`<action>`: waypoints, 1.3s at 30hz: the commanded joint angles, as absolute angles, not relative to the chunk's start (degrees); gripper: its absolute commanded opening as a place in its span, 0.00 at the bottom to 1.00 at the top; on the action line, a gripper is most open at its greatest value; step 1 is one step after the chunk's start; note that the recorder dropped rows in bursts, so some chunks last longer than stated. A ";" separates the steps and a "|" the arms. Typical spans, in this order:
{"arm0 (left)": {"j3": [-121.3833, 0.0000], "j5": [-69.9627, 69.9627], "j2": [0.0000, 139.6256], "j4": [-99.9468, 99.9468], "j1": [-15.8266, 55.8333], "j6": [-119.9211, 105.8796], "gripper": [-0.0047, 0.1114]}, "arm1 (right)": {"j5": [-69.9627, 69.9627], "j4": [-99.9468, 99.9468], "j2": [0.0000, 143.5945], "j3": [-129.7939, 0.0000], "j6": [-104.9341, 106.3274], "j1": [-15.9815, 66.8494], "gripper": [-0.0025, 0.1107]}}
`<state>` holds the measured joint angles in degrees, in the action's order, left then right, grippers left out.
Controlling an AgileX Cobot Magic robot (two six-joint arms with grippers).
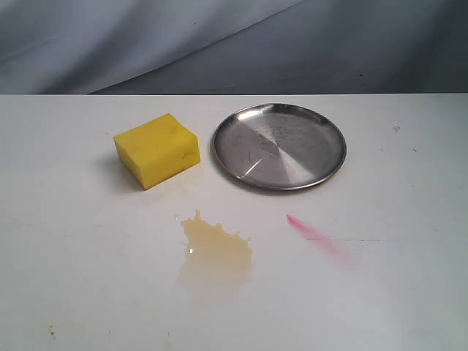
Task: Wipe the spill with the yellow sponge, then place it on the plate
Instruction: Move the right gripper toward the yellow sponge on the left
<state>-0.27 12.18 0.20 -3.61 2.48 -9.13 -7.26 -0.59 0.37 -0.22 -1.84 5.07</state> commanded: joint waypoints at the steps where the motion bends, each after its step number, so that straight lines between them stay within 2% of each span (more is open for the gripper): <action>1: 0.00 11.77 0.00 -3.94 2.78 -9.15 0.04 | -6.68 -0.38 0.00 0.00 -1.68 4.59 0.02; 7: 0.00 11.77 0.00 -3.94 2.78 -9.15 0.04 | -5.94 -0.38 0.00 0.00 -1.68 4.59 0.02; 11: 0.00 11.77 0.00 -3.94 2.78 -9.15 0.04 | 0.00 0.00 0.00 0.00 -1.93 4.59 0.02; 17: 0.00 11.77 0.00 -3.94 2.78 -9.15 0.04 | 7.36 10.88 0.00 0.00 -8.96 4.59 0.02; 22: 0.00 11.77 0.00 -3.94 2.78 -9.15 0.04 | 3.33 9.93 1.97 -6.79 -11.84 6.51 0.02; 29: 0.00 11.77 0.00 -3.94 2.78 -9.15 0.04 | -3.37 -0.89 22.16 -24.72 -8.43 16.77 0.02; 39: 0.00 11.77 0.00 -3.94 2.78 -9.15 0.04 | -15.96 -1.47 60.35 -49.78 12.86 39.09 0.02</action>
<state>-0.27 12.18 0.20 -3.61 2.48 -9.13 -11.94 -0.71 51.48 -44.21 8.35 35.38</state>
